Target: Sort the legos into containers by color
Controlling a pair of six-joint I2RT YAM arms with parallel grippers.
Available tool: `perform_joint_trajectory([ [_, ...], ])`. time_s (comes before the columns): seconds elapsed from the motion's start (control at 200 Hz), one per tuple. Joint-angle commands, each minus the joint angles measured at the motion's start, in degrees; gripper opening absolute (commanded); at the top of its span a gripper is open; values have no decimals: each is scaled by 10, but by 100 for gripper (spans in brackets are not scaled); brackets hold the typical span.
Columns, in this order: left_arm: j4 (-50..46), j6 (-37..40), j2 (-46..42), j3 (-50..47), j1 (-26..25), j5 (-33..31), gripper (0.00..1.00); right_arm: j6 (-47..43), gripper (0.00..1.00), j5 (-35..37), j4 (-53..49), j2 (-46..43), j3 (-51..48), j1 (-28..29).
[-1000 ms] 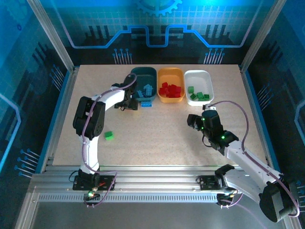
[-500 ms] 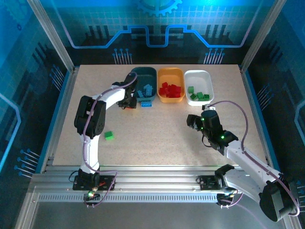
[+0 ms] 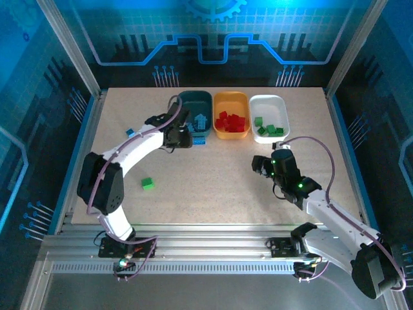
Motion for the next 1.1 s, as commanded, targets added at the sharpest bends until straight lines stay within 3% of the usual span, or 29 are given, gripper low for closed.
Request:
perform_joint_trajectory([
  [0.0,21,-30,49,73,-34,57,38,-2,69,5,17,8,0,9],
  [0.23,10,-15,243,336,-61,104,36,-8,69,25,11,-4,-2,9],
  [0.365,-36,-3,337,485,-61,99,38,-11,69,31,7,-7,-1,9],
  [0.455,-52,0,367,536,-60,91,38,-11,69,33,7,-9,-2,9],
  [0.58,-39,0,370,530,-61,91,40,-12,69,32,5,-9,-1,9],
  [0.65,-36,2,375,527,-61,87,49,-12,69,31,5,-11,-1,9],
  [0.775,-36,11,376,524,-60,68,75,-14,69,38,4,-13,-3,9],
  [0.88,-8,16,326,478,-60,41,98,-17,69,39,7,-16,-7,11],
  [1.01,54,10,195,340,-55,10,99,-33,70,28,22,-21,-8,30],
  [1.096,86,-33,91,208,-41,-6,99,-47,75,22,46,-3,-7,54],
])
